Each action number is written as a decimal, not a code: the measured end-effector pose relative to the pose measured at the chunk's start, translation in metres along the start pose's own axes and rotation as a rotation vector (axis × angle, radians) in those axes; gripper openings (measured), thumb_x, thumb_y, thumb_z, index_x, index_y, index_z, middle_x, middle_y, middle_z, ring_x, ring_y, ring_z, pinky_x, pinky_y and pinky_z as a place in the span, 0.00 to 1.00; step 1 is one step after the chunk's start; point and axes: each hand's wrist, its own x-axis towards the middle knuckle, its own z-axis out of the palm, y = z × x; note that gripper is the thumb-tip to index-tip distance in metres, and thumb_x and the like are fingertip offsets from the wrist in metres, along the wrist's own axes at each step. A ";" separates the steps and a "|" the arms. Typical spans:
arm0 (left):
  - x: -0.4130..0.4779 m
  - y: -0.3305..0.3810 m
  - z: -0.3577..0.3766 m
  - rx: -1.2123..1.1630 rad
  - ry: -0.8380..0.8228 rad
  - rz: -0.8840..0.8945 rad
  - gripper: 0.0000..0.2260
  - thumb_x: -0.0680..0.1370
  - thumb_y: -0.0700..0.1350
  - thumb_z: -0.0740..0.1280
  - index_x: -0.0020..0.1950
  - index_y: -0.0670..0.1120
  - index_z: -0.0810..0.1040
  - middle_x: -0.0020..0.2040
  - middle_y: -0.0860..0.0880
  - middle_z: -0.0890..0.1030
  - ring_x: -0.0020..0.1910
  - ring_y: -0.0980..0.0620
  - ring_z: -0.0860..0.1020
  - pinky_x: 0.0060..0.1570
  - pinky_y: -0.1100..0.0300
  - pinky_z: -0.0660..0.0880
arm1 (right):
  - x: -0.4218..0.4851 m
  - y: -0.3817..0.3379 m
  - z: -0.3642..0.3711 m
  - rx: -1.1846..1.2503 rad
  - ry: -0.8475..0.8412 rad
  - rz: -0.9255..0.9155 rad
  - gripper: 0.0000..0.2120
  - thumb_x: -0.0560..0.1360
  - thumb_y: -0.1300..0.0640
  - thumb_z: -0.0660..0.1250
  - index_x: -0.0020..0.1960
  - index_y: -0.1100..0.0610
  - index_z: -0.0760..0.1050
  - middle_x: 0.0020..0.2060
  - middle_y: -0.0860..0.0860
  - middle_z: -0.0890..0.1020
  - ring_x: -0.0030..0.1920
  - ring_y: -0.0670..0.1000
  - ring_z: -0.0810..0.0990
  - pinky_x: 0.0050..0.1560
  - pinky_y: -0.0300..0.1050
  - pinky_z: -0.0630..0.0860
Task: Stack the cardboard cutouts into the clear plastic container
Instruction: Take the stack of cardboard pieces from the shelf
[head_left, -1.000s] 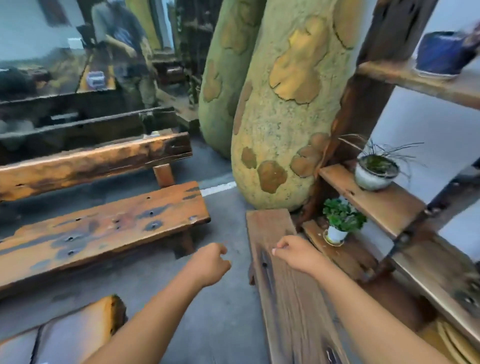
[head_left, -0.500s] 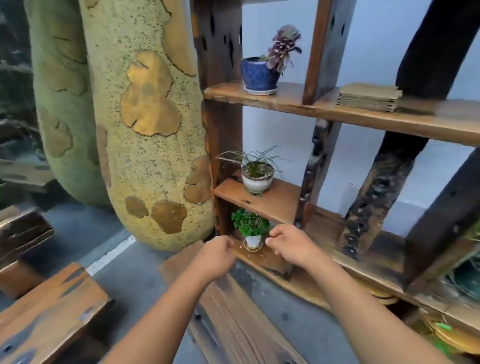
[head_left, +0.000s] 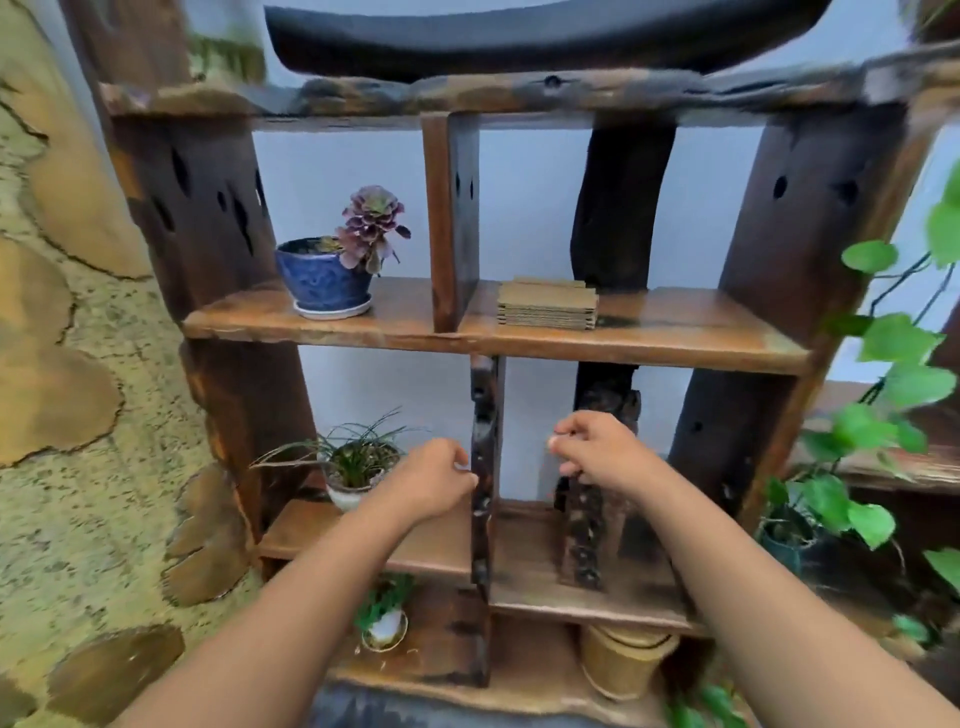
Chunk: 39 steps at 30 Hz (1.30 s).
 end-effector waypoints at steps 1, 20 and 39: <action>0.014 0.007 -0.009 -0.007 0.010 0.030 0.15 0.77 0.47 0.67 0.63 0.46 0.77 0.59 0.43 0.81 0.59 0.44 0.78 0.58 0.55 0.74 | 0.007 -0.009 -0.010 0.029 0.031 0.011 0.13 0.76 0.51 0.66 0.57 0.56 0.75 0.47 0.53 0.82 0.41 0.50 0.84 0.46 0.49 0.79; 0.243 0.135 -0.107 -0.063 0.051 0.158 0.31 0.79 0.49 0.63 0.77 0.38 0.56 0.70 0.37 0.70 0.66 0.39 0.73 0.60 0.51 0.74 | 0.153 -0.093 -0.124 -0.065 0.329 0.285 0.16 0.75 0.54 0.67 0.60 0.59 0.70 0.49 0.57 0.77 0.50 0.59 0.81 0.54 0.57 0.81; 0.284 0.128 -0.092 -0.153 -0.323 -0.333 0.25 0.75 0.52 0.71 0.66 0.39 0.70 0.45 0.43 0.76 0.39 0.48 0.76 0.50 0.53 0.80 | 0.200 -0.102 -0.103 -0.050 0.221 0.500 0.22 0.77 0.56 0.66 0.68 0.58 0.66 0.62 0.60 0.72 0.54 0.61 0.80 0.52 0.49 0.83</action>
